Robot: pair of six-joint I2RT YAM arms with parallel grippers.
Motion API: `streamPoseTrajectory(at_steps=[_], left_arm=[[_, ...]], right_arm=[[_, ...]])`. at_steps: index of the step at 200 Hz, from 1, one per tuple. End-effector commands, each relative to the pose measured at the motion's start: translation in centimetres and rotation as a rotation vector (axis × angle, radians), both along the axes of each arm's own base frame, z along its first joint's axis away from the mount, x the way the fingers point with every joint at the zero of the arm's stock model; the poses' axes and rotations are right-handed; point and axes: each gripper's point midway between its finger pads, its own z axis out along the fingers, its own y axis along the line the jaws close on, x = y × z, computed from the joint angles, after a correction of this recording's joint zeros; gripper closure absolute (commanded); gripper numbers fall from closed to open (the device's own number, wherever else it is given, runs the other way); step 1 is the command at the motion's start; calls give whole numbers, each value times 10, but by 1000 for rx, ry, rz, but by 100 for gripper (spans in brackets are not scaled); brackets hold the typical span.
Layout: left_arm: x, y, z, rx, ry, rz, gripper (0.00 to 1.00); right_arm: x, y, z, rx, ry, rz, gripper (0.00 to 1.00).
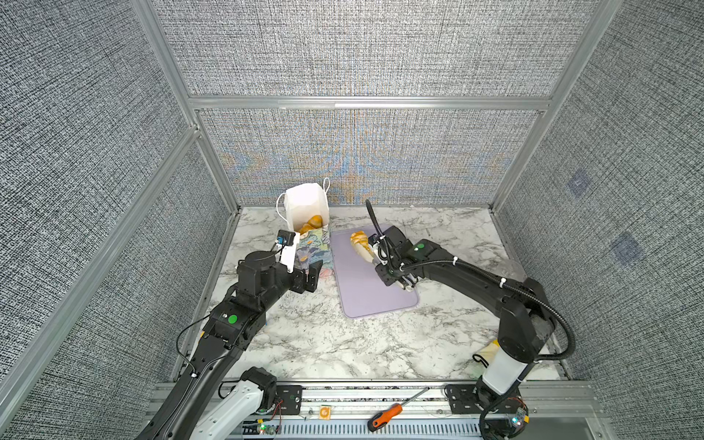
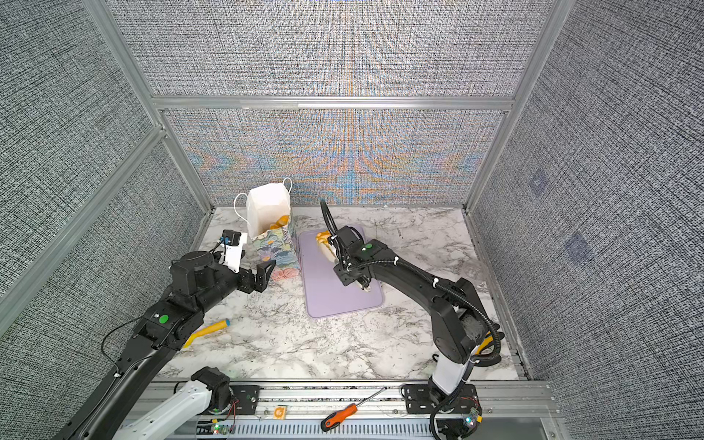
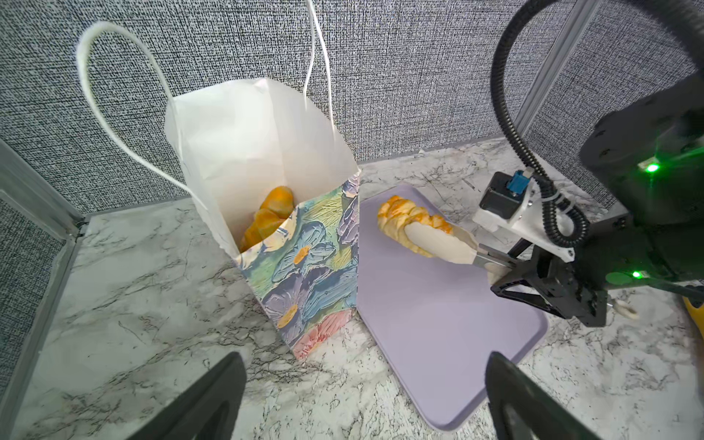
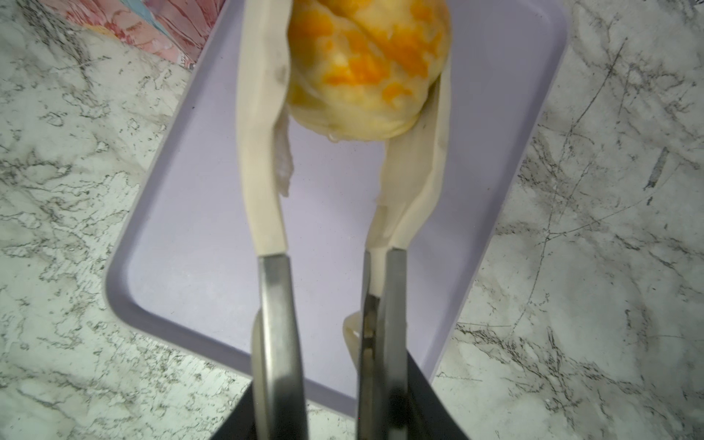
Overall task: Place the fake bread into the paper bag
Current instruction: 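Squeeze the tongs on the striped croissant and lift it, then carry the striped croissant over the bag opening with the right gripper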
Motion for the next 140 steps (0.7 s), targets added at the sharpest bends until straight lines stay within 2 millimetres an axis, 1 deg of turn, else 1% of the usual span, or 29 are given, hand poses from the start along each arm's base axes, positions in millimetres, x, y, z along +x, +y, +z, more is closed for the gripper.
streamPoseTrajectory(at_steps=[1, 70, 120, 140], left_arm=[[0, 2, 3, 23, -3, 3, 1], [4, 4, 18, 41, -12, 15, 1], [4, 7, 30, 47, -19, 31, 1], [5, 10, 36, 52, -23, 47, 1]], right_arm=[[1, 1, 16, 18, -36, -13, 59], [-4, 3, 57, 73, -96, -11, 59], [-6, 7, 89, 104, -150, -2, 59], [-7, 9, 106, 117, -183, 8, 60]])
